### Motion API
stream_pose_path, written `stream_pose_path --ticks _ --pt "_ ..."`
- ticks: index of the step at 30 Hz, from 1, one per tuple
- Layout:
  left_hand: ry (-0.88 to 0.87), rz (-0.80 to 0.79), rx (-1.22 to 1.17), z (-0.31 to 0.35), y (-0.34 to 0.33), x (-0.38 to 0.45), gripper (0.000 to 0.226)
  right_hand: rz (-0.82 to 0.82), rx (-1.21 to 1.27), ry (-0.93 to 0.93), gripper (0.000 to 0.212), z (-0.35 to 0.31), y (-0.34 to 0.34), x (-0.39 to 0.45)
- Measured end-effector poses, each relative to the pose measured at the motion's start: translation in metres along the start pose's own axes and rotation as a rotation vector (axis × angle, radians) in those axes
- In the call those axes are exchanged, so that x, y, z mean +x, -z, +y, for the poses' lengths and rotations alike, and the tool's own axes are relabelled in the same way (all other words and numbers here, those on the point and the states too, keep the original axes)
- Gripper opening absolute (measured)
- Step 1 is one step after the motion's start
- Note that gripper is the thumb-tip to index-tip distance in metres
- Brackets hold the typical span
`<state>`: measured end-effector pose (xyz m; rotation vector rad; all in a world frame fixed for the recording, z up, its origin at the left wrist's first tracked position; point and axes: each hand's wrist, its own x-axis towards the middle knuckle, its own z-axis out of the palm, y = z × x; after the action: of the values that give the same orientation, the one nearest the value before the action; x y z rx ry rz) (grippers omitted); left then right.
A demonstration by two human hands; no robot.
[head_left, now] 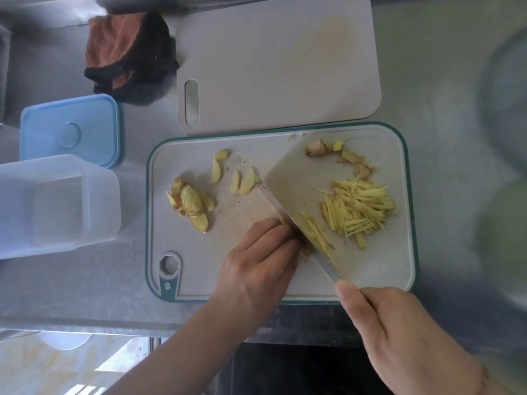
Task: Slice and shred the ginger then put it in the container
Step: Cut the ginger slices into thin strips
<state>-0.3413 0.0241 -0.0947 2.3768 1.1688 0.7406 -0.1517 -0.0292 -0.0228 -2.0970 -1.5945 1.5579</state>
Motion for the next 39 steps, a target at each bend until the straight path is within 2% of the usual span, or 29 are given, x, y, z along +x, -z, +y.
stream_pose_path --ticks 7,13,22,32,36,39 --pt "-0.008 -0.001 0.061 0.002 0.001 -0.001 0.007 0.070 -0.021 0.015 0.074 0.007 0.008 0.003" --pt "-0.007 0.016 0.090 0.005 0.001 0.001 0.006 0.014 0.008 0.033 0.066 0.000 0.008 -0.007" --pt "-0.003 0.008 0.060 0.004 0.002 0.000 0.008 -0.013 0.027 0.016 0.065 -0.001 0.008 -0.006" --pt "-0.024 0.009 0.053 0.002 0.002 -0.001 0.007 0.021 -0.003 0.026 0.076 -0.001 0.001 0.002" --pt "-0.025 0.017 0.054 0.000 0.000 -0.001 0.008 -0.009 0.013 0.031 0.063 -0.006 -0.003 0.003" --pt "-0.012 0.014 0.068 0.002 -0.001 -0.002 0.008 0.038 0.030 0.030 0.062 -0.001 0.004 0.003"
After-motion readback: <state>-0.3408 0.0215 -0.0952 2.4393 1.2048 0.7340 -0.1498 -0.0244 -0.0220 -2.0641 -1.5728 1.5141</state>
